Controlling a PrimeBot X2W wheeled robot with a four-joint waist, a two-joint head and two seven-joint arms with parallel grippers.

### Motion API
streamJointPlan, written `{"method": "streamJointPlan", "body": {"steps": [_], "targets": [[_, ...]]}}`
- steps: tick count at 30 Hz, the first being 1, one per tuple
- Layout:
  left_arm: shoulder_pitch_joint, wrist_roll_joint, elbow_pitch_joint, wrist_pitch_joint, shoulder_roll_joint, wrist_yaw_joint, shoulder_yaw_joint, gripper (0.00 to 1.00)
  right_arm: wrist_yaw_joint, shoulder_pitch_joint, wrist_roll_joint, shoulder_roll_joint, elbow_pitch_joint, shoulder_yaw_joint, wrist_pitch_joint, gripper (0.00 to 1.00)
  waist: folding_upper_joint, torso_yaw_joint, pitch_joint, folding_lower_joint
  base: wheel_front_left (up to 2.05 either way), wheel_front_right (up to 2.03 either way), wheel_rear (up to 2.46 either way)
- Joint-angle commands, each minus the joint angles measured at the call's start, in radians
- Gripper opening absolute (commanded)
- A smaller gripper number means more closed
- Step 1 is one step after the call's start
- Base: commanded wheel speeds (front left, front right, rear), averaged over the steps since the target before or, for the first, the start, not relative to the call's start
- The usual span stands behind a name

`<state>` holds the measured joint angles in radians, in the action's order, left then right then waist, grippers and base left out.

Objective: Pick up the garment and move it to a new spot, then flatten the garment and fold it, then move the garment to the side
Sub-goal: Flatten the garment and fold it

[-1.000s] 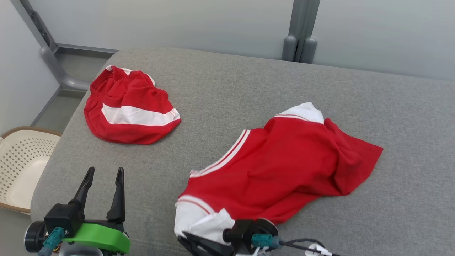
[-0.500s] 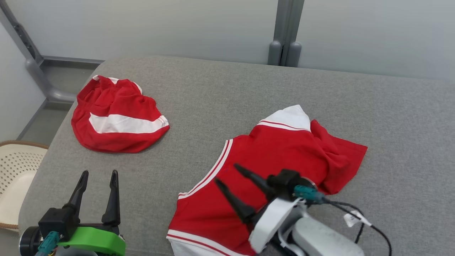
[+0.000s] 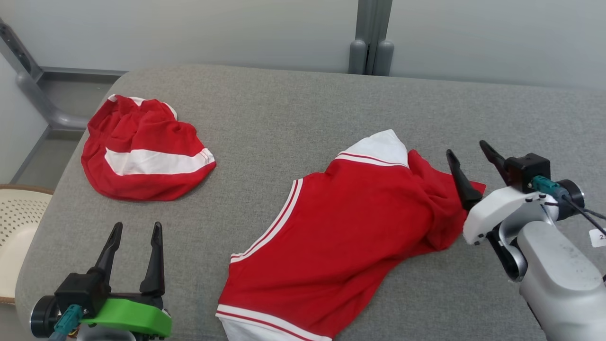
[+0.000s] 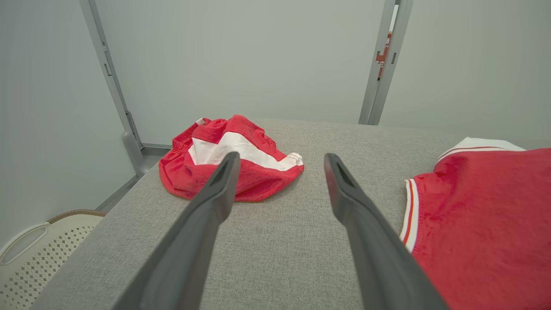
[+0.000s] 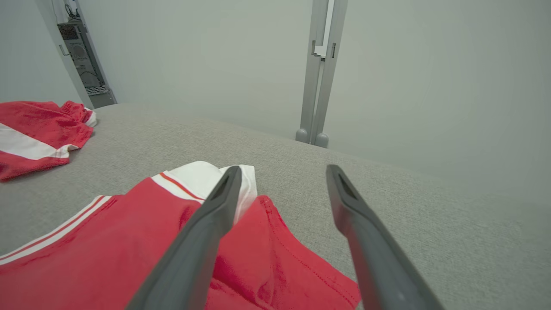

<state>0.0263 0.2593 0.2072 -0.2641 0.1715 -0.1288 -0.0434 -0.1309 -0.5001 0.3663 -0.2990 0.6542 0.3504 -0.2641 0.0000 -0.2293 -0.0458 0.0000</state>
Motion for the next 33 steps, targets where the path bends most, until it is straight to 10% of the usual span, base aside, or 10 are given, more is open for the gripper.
{"method": "streamJointPlan", "body": {"steps": [1,19,20,21,33], "targets": [[0.021,0.009,0.000,0.000,0.000,-0.003,-0.004,1.00,0.000,-0.025,-0.011,-0.005,0.039,-0.012,0.000,1.00,0.0000,-0.011,-0.021,0.0000,0.00,0.00,0.00],[0.084,0.029,0.007,0.000,0.004,-0.003,-0.033,1.00,0.000,-0.151,-0.028,0.034,0.536,-0.101,0.008,1.00,0.0000,-0.062,-0.122,0.0000,0.00,0.00,0.00],[0.084,0.030,0.008,0.000,0.004,-0.003,-0.031,1.00,0.000,-0.152,-0.021,0.043,0.547,-0.099,0.009,0.34,0.0000,-0.061,-0.122,0.0000,0.00,0.00,0.00],[0.082,0.030,0.009,0.000,0.005,-0.003,-0.028,1.00,0.000,-0.150,-0.015,0.052,0.554,-0.095,0.008,0.00,0.0000,-0.058,-0.121,0.0000,0.00,0.00,0.00],[0.031,0.011,0.012,0.000,-0.001,-0.003,-0.011,1.00,0.001,-0.035,0.067,-0.020,0.298,-0.203,-0.001,0.00,0.0000,0.032,-0.048,0.0000,0.00,0.00,0.00]]}}
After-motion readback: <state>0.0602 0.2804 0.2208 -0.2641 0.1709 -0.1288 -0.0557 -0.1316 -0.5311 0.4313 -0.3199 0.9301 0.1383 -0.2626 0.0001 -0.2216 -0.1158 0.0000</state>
